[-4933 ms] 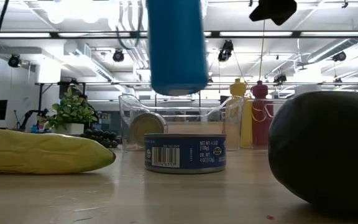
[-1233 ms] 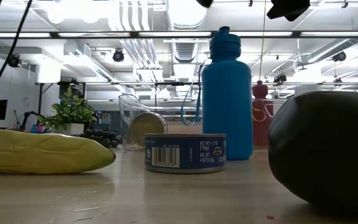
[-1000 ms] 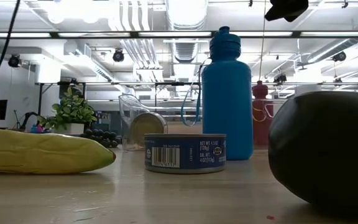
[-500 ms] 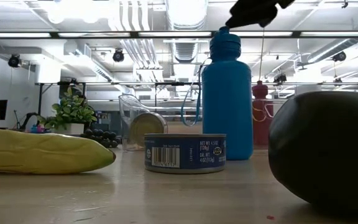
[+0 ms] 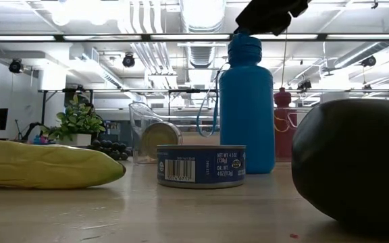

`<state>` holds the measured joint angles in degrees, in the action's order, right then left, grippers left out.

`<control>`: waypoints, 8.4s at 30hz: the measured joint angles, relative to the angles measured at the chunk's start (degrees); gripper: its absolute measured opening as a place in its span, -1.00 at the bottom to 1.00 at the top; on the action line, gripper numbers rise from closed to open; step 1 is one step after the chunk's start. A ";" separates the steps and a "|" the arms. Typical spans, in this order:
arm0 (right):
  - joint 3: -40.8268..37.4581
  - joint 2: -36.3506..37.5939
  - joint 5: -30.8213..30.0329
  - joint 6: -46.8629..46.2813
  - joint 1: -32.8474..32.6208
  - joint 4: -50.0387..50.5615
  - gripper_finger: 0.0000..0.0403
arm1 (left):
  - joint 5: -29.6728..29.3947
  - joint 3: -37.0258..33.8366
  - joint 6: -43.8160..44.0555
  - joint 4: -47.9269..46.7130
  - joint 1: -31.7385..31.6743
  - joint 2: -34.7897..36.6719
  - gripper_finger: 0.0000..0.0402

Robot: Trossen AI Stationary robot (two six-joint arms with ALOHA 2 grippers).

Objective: Pick & Place Food Item
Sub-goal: Put the blue water bottle into the right transparent bin, then put the transparent water bottle into the right transparent bin

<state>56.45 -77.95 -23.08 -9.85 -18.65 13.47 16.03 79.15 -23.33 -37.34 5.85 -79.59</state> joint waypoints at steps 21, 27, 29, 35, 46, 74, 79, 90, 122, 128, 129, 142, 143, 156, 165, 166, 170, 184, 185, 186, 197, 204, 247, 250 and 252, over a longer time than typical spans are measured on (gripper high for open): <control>-2.03 -0.13 1.13 0.85 -0.04 -0.50 -0.23 | 0.00 0.00 -0.09 0.31 0.00 0.00 -0.52; -2.03 -0.13 1.11 1.05 -0.04 -0.52 -0.35 | 0.00 0.00 -0.17 0.37 0.00 0.00 -0.52; -2.03 -0.13 1.11 1.07 -0.04 -0.59 -0.38 | 0.00 0.00 -0.17 0.37 0.00 0.00 -0.52; -2.03 -0.13 1.09 1.09 -0.04 -2.58 -0.46 | 0.00 0.00 -0.17 0.35 0.00 0.00 -0.52; -3.00 -0.17 1.08 0.93 -0.04 -3.66 -0.58 | 0.00 0.00 -0.14 0.35 0.00 -0.02 -0.52; -3.19 -0.11 3.62 1.07 -0.04 -4.00 -0.67 | 0.00 0.00 -0.16 0.33 0.00 -0.04 -0.52; -3.21 -0.11 3.62 0.96 -0.04 -3.98 -0.59 | 0.00 0.00 -0.17 0.33 0.00 -0.04 -0.52; -3.28 -0.13 3.69 1.17 -0.09 -3.78 -0.44 | 0.00 0.00 -0.15 0.33 0.00 -0.04 -0.52; -3.21 0.67 3.58 1.22 -0.07 -3.39 -0.76 | 0.02 0.00 -0.04 0.33 0.00 -0.04 -0.52; -2.34 2.24 3.51 1.33 -0.04 -3.27 -0.75 | 0.02 0.00 -0.04 0.30 -0.02 -0.04 -0.52; -2.17 2.57 3.51 1.49 -0.04 -3.08 -0.75 | 0.02 0.00 0.01 0.31 -0.02 -0.04 -0.52; 2.89 10.35 -0.58 0.91 -0.04 5.84 -0.75 | 0.02 0.00 0.87 0.30 -0.02 -0.04 -0.52; 3.51 11.02 -1.29 0.76 -0.04 7.68 -0.75 | 0.02 0.00 0.88 0.30 -0.02 -0.04 -0.52; 13.17 18.11 -19.88 -7.68 -0.02 29.05 -0.75 | 0.02 0.00 0.90 0.30 -0.02 -0.04 -0.52; 12.46 22.77 -27.24 -17.64 3.88 37.47 -0.75 | 0.02 0.00 0.90 0.31 -0.02 -0.04 -0.52; 12.11 23.12 -27.77 -18.65 4.84 38.35 -0.75 | 0.02 0.00 0.90 0.33 -0.02 -0.04 -0.52; 10.00 24.61 -28.14 -20.26 9.81 39.26 -0.75 | 0.02 0.00 0.90 0.33 -0.02 -0.04 -0.52; -0.35 26.10 -22.58 -23.43 26.06 36.45 -0.75 | 0.02 0.00 1.00 0.33 -0.02 -0.04 -0.52; -0.82 26.08 -21.93 -23.34 26.83 35.91 -0.75 | 0.02 0.00 1.09 0.33 -0.02 -0.04 -0.52; -1.32 26.05 -21.10 -23.15 27.52 35.19 -0.75 | 0.02 0.00 1.09 0.33 -0.02 -0.04 -0.52; -4.84 25.73 -19.92 -22.59 30.84 32.79 -0.75 | 0.02 0.00 1.34 0.33 -0.02 -0.04 -0.52; -8.48 25.70 -19.92 -23.41 30.86 30.42 -0.75 | 0.02 0.00 1.65 0.33 -0.02 -0.04 -0.52; -6.49 27.76 -20.11 -22.04 30.93 29.46 -0.08 | 0.02 0.00 2.46 0.28 -0.02 -0.04 -0.52; -3.87 27.55 -17.00 -18.86 30.82 29.41 -0.09 | 0.02 0.00 2.60 0.27 -0.02 -0.04 -0.52; -2.32 27.10 -15.60 -17.33 29.92 29.24 -0.11 | 0.02 0.00 2.86 0.26 -0.02 -0.04 -0.52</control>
<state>54.12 -50.85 -38.69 -27.18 11.26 42.71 16.05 79.15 -20.47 -37.08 5.82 -79.64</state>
